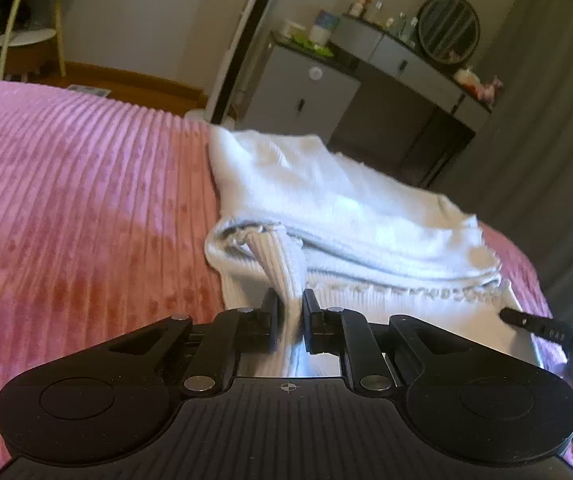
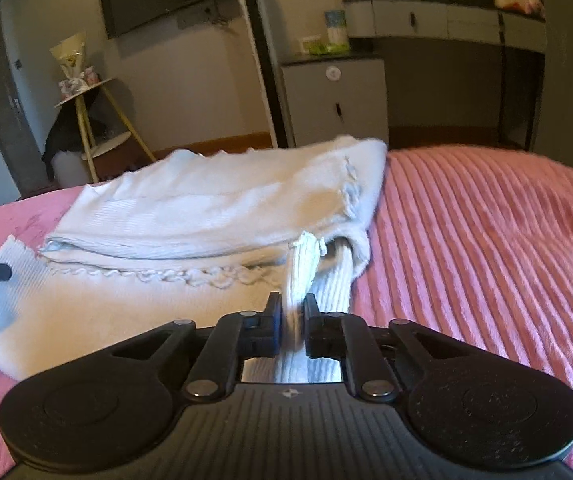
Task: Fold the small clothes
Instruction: 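Lift the folded edge with both grippers and carry it over the top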
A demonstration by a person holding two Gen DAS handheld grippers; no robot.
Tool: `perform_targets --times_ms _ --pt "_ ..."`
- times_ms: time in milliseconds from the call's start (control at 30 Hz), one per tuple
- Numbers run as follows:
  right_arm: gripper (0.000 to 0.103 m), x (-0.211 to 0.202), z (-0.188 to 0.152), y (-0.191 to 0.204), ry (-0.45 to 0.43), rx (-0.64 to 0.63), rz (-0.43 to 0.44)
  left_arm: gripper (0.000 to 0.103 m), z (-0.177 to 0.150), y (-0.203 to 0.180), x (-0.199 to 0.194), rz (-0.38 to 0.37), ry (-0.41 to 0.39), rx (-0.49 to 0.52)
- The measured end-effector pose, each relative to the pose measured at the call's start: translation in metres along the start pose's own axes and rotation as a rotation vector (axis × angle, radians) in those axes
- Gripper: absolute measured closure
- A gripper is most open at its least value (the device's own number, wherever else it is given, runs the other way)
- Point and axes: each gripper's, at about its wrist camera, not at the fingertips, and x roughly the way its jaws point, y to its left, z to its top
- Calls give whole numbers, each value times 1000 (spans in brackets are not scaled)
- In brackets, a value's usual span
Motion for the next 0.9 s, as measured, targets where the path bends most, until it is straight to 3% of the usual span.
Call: perform_targets --times_ms 167,333,433,467,667,733,800,900 --pt "90 9 0 -3 24 21 11 76 -4 -1 17 -5 52 10" --pt "85 14 5 -2 56 24 13 74 -7 -6 22 16 65 40" --pt "77 15 7 -2 66 30 31 77 -6 -6 22 15 56 29" --pt "77 17 7 0 75 22 27 85 -5 -5 23 24 54 21" --pt "73 18 8 6 82 -13 18 87 -4 -11 15 31 16 47" --pt "79 18 7 8 79 -42 6 88 -4 -13 13 35 11 60" --pt "95 16 6 11 68 -70 -9 88 -3 -14 11 32 13 52" --pt "95 6 9 14 41 -83 -20 89 1 -16 -1 34 -8 40"
